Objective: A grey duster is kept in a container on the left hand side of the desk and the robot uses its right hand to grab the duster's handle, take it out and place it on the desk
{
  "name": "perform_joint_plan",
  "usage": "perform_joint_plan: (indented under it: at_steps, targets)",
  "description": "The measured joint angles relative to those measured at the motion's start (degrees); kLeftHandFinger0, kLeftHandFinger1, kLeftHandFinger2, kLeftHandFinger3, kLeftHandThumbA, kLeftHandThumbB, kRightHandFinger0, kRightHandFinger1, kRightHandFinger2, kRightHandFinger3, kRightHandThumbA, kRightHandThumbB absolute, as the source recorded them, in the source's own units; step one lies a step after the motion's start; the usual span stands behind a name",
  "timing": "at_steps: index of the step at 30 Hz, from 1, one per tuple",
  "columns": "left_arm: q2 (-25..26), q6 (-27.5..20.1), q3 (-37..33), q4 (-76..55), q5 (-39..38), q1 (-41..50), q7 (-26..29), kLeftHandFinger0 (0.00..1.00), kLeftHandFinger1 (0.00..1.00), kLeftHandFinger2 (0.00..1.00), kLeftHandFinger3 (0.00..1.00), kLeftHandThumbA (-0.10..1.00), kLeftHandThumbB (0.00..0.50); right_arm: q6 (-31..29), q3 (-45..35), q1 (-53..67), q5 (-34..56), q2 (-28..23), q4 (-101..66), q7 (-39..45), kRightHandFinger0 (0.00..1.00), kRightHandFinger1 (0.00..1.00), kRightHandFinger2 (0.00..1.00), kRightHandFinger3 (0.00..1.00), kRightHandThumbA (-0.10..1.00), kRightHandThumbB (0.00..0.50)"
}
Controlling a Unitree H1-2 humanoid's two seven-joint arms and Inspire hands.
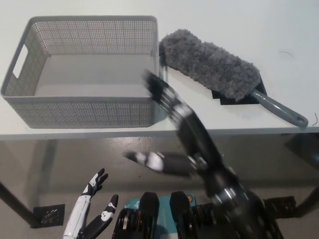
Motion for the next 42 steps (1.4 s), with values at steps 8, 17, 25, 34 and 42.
perform_joint_plan:
  at_steps: [8, 17, 25, 34, 42]
  targets:
    - [-0.7, 0.0, 0.0, 0.1, 0.0, -0.1, 0.0, 1.0, 1.0, 0.96, 1.0, 0.62, 0.0, -6.1, -4.9, 12.6, -3.8, -5.4, 4.1, -4.2, 1.0, 1.0, 1.0, 1.0, 1.0, 0.243]
    - [-0.8, 0.0, 0.0, 0.2, 0.0, -0.2, 0.0, 1.0, 0.98, 0.93, 1.0, 0.62, 0.0, -13.5, -7.6, 20.0, -6.4, -9.0, 15.6, -8.7, 1.0, 1.0, 1.0, 1.0, 1.0, 0.236]
    - [-0.8, 0.0, 0.0, 0.2, 0.0, -1.1, 0.0, 1.0, 1.0, 0.98, 1.0, 0.68, 0.0, -20.2, -8.2, 20.1, -8.8, -10.6, 25.6, -10.9, 1.0, 1.0, 1.0, 1.0, 1.0, 0.292]
    - [-0.8, -0.1, -0.1, 0.2, 0.1, -2.0, 0.0, 1.0, 1.0, 1.0, 1.0, 0.74, 0.0, -24.9, -8.4, 18.6, -7.9, -11.1, 28.7, -10.6, 1.0, 1.0, 1.0, 1.0, 1.0, 0.285]
    - [-1.2, 0.4, -0.4, -0.4, 1.6, 1.3, 0.1, 1.0, 1.0, 1.0, 1.0, 0.85, 0.0, -27.5, -8.4, 21.0, -6.9, -11.5, 28.8, -10.4, 1.0, 1.0, 1.0, 1.0, 1.0, 0.273]
